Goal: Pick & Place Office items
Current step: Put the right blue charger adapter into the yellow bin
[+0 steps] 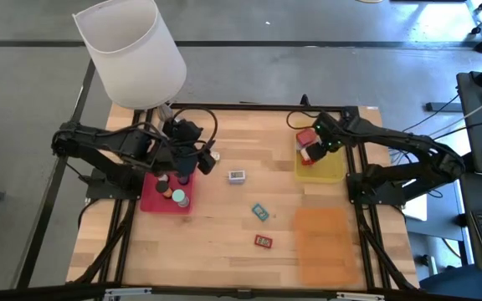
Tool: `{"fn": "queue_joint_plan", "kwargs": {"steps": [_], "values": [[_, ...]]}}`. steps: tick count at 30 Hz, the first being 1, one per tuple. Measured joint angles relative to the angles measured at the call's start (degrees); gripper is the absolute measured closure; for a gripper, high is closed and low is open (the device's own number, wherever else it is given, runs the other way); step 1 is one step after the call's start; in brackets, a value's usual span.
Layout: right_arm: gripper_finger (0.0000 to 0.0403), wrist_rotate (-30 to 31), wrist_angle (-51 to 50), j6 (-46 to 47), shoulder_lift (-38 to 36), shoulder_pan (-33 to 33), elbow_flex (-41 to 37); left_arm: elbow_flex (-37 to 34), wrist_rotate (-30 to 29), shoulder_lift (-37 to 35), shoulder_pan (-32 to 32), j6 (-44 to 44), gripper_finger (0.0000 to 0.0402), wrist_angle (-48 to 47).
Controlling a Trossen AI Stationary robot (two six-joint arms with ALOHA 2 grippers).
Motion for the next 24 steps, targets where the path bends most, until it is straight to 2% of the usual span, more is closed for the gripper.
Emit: {"fn": "queue_joint_plan", "kwargs": {"steps": [7, 24], "values": [[0.0180, 0.0, 6.1, 1.2, 0.0, -1.1, -2.7, 0.0, 0.1, 0.0, 1.8, 0.0, 0.0160, 0.0], [0.0179, 1.1, 7.9, 1.2, 7.2, -1.1, -4.5, 0.0, 2.3, 0.0, 1.9, 0.0, 0.0160, 0.0]]}}
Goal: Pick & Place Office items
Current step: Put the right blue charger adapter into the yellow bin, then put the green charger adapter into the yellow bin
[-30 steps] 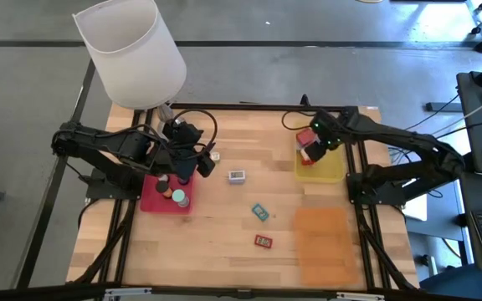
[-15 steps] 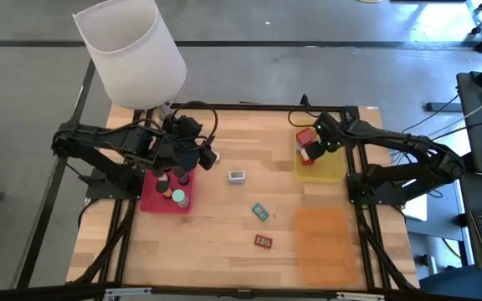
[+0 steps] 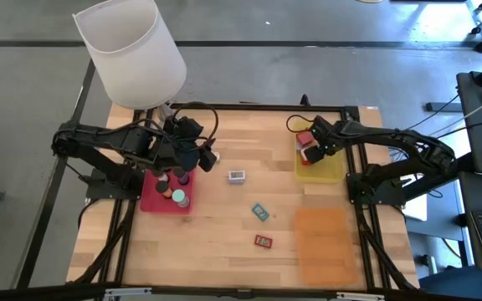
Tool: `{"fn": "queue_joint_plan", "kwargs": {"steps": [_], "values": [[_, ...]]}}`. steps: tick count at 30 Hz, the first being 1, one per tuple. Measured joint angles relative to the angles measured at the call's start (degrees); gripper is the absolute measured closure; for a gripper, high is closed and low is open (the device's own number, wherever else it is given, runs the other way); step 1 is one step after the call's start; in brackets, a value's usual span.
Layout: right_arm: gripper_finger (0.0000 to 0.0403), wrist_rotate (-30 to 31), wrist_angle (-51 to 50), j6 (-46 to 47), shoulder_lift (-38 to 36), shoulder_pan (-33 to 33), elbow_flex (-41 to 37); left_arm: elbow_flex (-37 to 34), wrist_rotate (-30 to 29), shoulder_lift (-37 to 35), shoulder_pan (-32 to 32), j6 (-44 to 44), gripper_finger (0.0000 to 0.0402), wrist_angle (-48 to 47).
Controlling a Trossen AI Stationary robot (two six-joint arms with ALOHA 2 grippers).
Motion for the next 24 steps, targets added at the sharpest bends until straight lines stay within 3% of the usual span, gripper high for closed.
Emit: {"fn": "queue_joint_plan", "kwargs": {"steps": [8, 24], "values": [[0.0174, 0.2, 0.7, 0.0, 1.6, 0.0, 0.0, 0.0, 0.1, 0.0, 0.0, 0.0, 0.0160, 0.0], [0.0085, 0.4, -2.5, 0.3, 1.6, 0.0, 2.2, 0.0, 0.1, 0.0, 0.0, 0.0, 0.0160, 0.0]]}}
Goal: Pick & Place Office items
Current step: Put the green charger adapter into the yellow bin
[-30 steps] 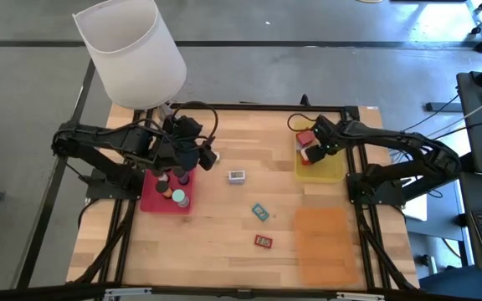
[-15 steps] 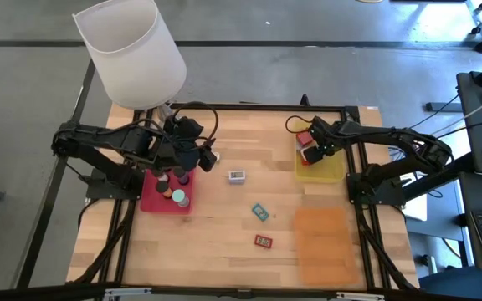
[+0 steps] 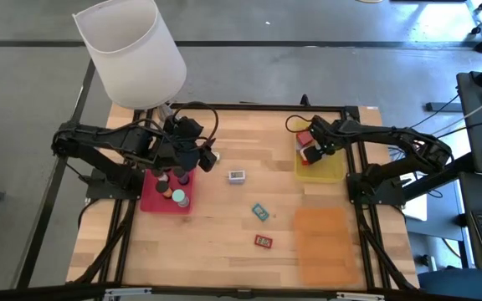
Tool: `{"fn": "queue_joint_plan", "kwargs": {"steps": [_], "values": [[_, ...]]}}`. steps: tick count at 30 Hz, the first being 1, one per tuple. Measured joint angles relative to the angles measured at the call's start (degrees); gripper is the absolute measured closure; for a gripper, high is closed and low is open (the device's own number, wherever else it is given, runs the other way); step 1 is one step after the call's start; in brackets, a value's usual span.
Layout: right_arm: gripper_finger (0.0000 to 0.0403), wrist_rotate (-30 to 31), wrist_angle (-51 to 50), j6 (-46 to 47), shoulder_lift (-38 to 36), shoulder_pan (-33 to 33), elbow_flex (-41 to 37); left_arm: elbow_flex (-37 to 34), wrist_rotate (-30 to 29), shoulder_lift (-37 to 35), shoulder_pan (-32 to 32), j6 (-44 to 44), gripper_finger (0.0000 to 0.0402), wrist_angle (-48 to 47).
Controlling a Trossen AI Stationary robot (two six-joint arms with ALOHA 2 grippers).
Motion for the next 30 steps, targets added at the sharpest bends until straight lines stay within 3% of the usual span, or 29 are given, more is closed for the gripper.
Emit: {"fn": "queue_joint_plan", "kwargs": {"steps": [8, 13, 21, 30], "values": [[0.0074, 5.7, -9.9, -0.3, 0.0, 0.2, 10.7, 0.0, 0.9, 1.8, 1.4, 0.0, 0.0160, 0.0], [0.0074, 8.0, -13.8, -2.3, -0.5, 1.7, 18.1, 0.0, 8.7, 5.5, 3.9, 2.3, 0.0160, -0.3], [0.0073, 7.9, -13.6, -5.3, -1.7, 4.6, 25.3, 0.0, 21.1, 12.7, 7.9, 23.1, 0.0160, -0.5], [0.0073, 7.7, -14.0, -6.0, -1.7, 6.5, 25.8, 0.0, 20.7, 20.1, 10.5, 39.7, 0.0160, -2.1]]}}
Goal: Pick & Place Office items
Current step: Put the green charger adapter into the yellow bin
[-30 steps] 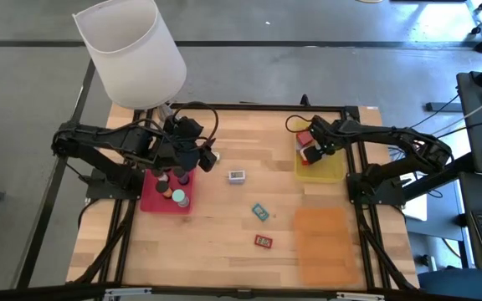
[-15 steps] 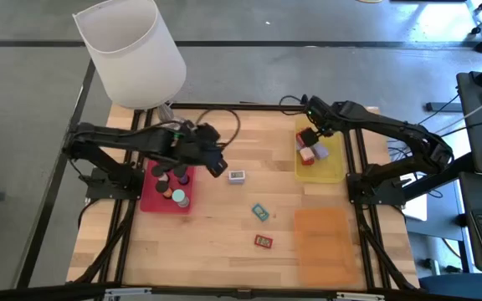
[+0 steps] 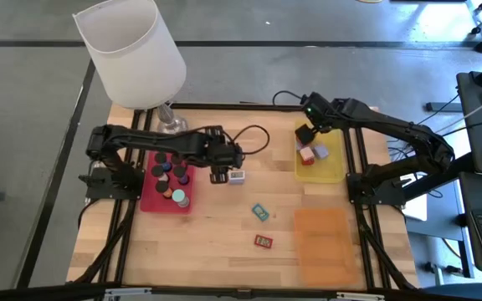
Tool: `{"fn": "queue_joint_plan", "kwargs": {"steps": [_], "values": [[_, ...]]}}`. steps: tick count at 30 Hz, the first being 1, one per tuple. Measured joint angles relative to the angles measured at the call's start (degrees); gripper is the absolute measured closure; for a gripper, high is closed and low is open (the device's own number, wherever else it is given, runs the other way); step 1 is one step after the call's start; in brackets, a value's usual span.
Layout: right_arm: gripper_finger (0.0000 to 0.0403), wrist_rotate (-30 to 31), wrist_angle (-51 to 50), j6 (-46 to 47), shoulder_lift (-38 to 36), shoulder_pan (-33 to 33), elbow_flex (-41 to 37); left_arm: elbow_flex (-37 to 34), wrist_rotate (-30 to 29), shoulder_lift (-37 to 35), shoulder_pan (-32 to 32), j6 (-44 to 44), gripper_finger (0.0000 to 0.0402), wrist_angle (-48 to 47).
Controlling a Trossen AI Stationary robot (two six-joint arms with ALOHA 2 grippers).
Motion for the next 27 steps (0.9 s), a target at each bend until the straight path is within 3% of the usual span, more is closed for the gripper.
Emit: {"fn": "queue_joint_plan", "kwargs": {"steps": [4, 7, 14, 20, 27], "values": [[0.0073, 0.0, 0.0, 0.0, 0.0, 0.6, 0.0, -4.1, -0.4, -0.7, 1.7, 3.7, 0.0160, 0.4], [0.0073, 0.0, 0.0, 0.3, 0.0, 1.1, 0.0, -10.6, 3.4, -4.4, 4.0, 2.4, 0.0160, 2.8], [0.0073, 0.0, 0.2, 1.3, 0.0, 1.4, 0.0, -27.3, 14.1, -14.4, 7.8, 0.9, 0.0160, 25.3], [0.0073, -0.2, 0.2, 1.5, 0.0, 1.4, 0.0, -37.4, 14.4, -15.7, 9.9, 0.9, 0.0160, 32.9], [0.0073, -0.3, 0.4, 1.6, 0.0, 1.4, 0.0, -41.6, 13.1, -15.0, 10.2, 4.4, 0.0160, 36.5]]}}
